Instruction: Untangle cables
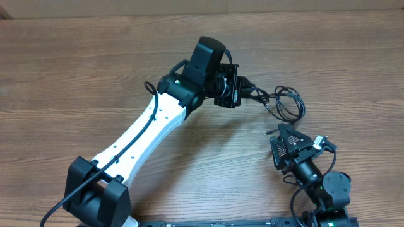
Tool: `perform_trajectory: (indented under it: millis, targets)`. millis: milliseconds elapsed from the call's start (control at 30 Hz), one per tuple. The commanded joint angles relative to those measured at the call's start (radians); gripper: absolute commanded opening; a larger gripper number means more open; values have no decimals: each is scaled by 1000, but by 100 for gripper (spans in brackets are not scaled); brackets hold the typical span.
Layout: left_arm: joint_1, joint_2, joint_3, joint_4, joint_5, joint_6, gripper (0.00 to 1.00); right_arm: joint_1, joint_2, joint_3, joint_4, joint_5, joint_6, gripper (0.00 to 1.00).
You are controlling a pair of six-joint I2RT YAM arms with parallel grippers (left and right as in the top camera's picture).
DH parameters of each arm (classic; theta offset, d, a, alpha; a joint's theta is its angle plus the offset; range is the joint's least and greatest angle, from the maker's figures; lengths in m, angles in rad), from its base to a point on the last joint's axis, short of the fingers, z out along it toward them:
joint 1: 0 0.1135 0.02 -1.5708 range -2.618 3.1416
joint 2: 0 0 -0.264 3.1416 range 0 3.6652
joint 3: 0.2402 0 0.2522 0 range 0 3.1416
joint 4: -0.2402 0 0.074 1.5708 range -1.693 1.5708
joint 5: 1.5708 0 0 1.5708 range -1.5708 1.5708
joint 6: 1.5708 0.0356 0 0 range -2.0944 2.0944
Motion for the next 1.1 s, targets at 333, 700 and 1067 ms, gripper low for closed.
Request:
perform_trajectory:
  millis: [333, 700, 1067]
  targets:
    - [-83, -21, 26, -55, 127, 42, 4, -3, 0, -10, -50, 148, 26, 61]
    - [-84, -21, 26, -77, 128, 49, 4, -3, 0, -10, -76, 183, 3, 25]
    - [-52, -21, 26, -74, 26, 48, 4, -3, 0, -10, -77, 188, -35, 4]
